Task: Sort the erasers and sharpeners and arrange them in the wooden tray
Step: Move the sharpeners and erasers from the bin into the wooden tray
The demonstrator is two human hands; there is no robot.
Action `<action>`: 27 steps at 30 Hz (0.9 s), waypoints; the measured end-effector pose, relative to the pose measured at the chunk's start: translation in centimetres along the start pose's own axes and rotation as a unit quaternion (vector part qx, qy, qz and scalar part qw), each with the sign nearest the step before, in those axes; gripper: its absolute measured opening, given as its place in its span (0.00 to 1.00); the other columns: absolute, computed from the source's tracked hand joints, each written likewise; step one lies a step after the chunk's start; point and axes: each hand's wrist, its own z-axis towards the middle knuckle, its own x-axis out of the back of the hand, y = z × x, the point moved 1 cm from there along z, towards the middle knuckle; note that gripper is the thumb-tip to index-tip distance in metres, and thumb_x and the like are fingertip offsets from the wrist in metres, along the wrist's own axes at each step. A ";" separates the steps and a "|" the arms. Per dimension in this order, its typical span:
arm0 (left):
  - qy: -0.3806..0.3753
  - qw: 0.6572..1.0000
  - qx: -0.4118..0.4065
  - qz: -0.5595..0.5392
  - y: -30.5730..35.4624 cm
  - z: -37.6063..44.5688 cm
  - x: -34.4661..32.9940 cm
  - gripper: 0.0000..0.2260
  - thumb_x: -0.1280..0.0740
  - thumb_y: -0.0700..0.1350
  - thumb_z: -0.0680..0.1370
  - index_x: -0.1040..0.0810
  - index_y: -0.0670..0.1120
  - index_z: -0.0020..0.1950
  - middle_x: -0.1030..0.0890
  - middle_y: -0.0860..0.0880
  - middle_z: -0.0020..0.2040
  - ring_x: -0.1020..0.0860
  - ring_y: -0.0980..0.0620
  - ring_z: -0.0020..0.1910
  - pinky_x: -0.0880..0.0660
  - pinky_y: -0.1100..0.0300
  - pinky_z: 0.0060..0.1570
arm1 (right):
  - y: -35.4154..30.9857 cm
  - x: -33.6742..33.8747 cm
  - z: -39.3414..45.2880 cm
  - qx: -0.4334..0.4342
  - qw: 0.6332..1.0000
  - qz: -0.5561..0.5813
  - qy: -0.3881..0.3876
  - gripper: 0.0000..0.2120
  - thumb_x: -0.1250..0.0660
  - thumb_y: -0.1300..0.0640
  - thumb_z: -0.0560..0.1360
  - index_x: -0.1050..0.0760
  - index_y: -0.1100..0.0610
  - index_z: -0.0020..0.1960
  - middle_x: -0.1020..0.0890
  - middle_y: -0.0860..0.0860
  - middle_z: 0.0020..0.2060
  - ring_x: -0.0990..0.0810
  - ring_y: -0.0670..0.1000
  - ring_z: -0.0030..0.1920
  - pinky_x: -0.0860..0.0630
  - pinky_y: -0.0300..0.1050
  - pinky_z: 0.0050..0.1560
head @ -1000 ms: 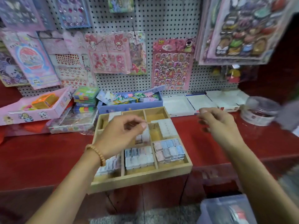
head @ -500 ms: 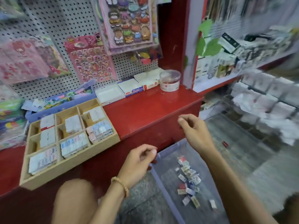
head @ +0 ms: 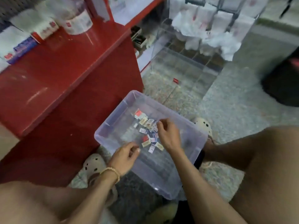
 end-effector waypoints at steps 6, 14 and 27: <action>-0.075 0.988 -0.007 0.132 -3.5 6.2 -1.7 0.13 0.41 0.54 0.82 0.25 0.50 0.61 0.24 0.49 0.57 0.22 0.47 0.53 0.26 0.53 0.54 | 6.0 -4.5 1.6 -0.130 0.991 0.011 -0.009 0.12 0.39 0.52 0.82 0.21 0.58 0.56 0.19 0.50 0.47 0.22 0.50 0.48 0.35 0.42 0.44; -0.026 0.956 -0.069 0.283 -5.9 7.6 -3.3 0.20 0.47 0.59 0.78 0.22 0.49 0.53 0.20 0.49 0.49 0.19 0.45 0.45 0.23 0.54 0.35 | 12.4 -11.0 6.7 -0.204 0.977 -0.013 -0.053 0.19 0.39 0.44 0.79 0.25 0.58 0.61 0.20 0.52 0.55 0.21 0.53 0.53 0.24 0.51 0.54; 0.017 0.962 -0.059 0.265 -5.8 7.8 -3.5 0.16 0.41 0.54 0.78 0.21 0.45 0.52 0.20 0.48 0.44 0.19 0.45 0.39 0.23 0.53 0.32 | 20.4 -21.0 16.3 -0.369 0.908 0.187 0.063 0.53 0.22 0.26 0.43 0.32 0.51 0.60 0.24 0.57 0.60 0.18 0.64 0.51 0.18 0.65 0.47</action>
